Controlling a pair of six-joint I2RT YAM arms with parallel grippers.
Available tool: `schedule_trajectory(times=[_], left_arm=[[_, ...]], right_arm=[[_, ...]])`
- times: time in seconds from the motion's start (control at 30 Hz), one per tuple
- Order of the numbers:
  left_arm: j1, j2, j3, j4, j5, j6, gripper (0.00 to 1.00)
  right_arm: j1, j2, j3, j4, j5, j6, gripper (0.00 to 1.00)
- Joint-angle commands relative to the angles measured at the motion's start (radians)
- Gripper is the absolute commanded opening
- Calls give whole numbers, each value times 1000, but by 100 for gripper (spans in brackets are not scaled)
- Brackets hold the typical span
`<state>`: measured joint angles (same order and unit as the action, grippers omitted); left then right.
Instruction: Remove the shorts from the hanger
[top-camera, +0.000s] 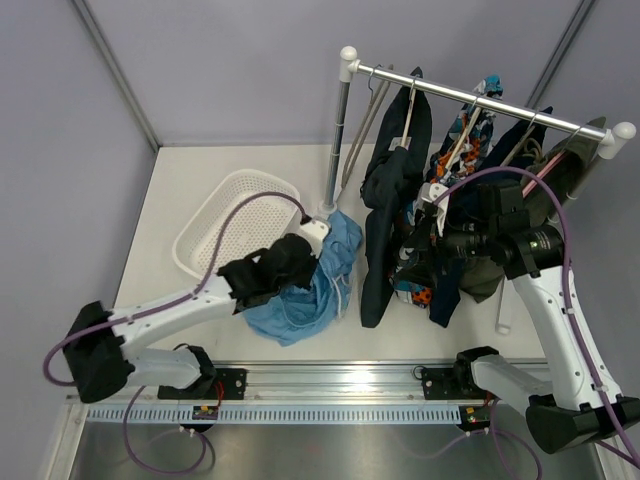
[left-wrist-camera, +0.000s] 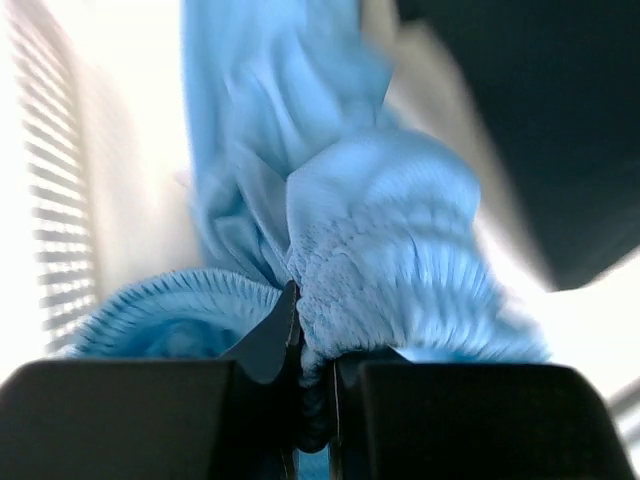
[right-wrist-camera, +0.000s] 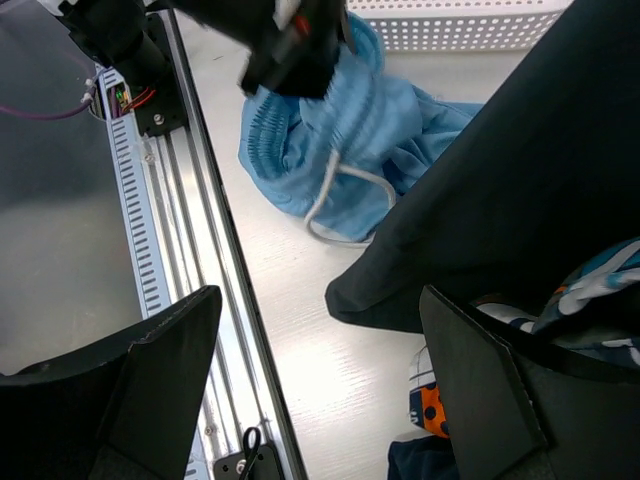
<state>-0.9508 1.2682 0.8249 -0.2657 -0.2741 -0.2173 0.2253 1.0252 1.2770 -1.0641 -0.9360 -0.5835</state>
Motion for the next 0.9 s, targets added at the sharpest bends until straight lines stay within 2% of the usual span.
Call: schedule_trajectory(times=[0.0, 0.13, 0.17, 0.3, 0.47, 0.77, 0.87], left_arm=[[7, -190, 192, -122, -63, -86, 0], [99, -285, 341, -246, -131, -91, 0], [159, -297, 368, -260, -134, -82, 0], [308, -314, 567, -239, -129, -39, 0], [392, -199, 801, -144, -132, 65, 0], [478, 45, 1244, -72, -74, 117, 0], [498, 77, 1310, -47, -79, 134, 0]], right_arm=[[-6, -13, 67, -10, -29, -18, 89], [-6, -2, 93, 3, -32, -15, 89], [-7, 1, 97, 10, -34, -12, 89], [-6, 7, 102, 26, -41, 5, 89], [-6, 18, 90, 42, -50, 20, 89], [-6, 13, 56, 85, -52, 54, 89], [-6, 10, 44, 96, -50, 62, 89]])
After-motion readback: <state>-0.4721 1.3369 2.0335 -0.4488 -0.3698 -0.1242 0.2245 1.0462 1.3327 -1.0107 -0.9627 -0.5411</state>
